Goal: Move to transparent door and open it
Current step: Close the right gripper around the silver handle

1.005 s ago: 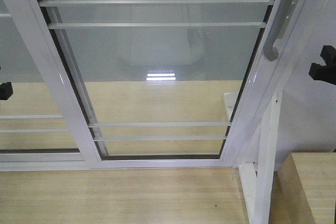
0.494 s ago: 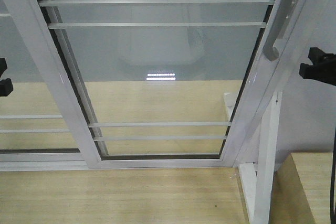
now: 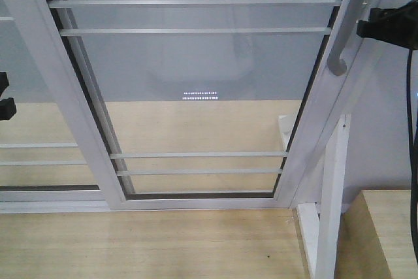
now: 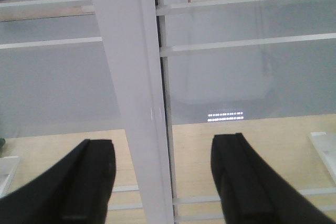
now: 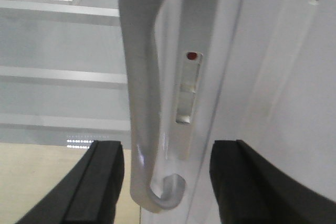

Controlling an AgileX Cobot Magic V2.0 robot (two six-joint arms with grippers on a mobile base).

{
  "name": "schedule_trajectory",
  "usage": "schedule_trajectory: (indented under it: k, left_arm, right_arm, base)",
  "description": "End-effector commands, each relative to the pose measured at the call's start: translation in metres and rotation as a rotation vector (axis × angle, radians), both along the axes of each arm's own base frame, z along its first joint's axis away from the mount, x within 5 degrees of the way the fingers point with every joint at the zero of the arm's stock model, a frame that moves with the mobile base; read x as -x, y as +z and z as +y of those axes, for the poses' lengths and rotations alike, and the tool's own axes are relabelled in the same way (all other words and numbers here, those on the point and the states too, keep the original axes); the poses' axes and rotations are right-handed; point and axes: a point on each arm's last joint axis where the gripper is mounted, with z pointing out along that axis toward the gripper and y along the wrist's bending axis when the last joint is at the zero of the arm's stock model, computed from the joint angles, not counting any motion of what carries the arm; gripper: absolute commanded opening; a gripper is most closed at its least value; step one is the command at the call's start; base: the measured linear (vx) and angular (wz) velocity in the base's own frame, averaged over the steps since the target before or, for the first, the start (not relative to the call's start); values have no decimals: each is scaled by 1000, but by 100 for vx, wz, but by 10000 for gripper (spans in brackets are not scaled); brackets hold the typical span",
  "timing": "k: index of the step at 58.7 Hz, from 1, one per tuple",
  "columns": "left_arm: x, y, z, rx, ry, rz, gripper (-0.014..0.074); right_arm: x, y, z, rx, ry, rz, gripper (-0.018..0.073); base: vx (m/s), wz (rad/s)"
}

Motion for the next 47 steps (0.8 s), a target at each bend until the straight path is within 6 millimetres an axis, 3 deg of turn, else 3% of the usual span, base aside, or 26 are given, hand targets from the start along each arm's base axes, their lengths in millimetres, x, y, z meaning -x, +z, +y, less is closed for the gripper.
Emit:
schedule_trajectory:
  k: [1, 11, 27, 37, 47]
  left_arm:
    - [-3, 20, -1, 17, 2, -120, 524]
    - [-3, 20, -1, 17, 2, -120, 524]
    - [-3, 20, -1, 17, 2, -120, 524]
    - [-3, 20, -1, 17, 2, -120, 524]
    - [-3, 20, -1, 17, 2, -120, 524]
  right_arm:
    - [-17, 28, 9, 12, 43, -144, 453]
    - [-47, 20, 9, 14, 42, -132, 453]
    - [-79, 11, 9, 13, 42, -135, 442]
    - [-87, 10, 9, 7, 37, -133, 410]
    - [-87, 8, 8, 8, 34, -114, 319]
  base:
    - [0, 0]
    - [0, 0]
    - [0, 0]
    - [0, 0]
    - [0, 0]
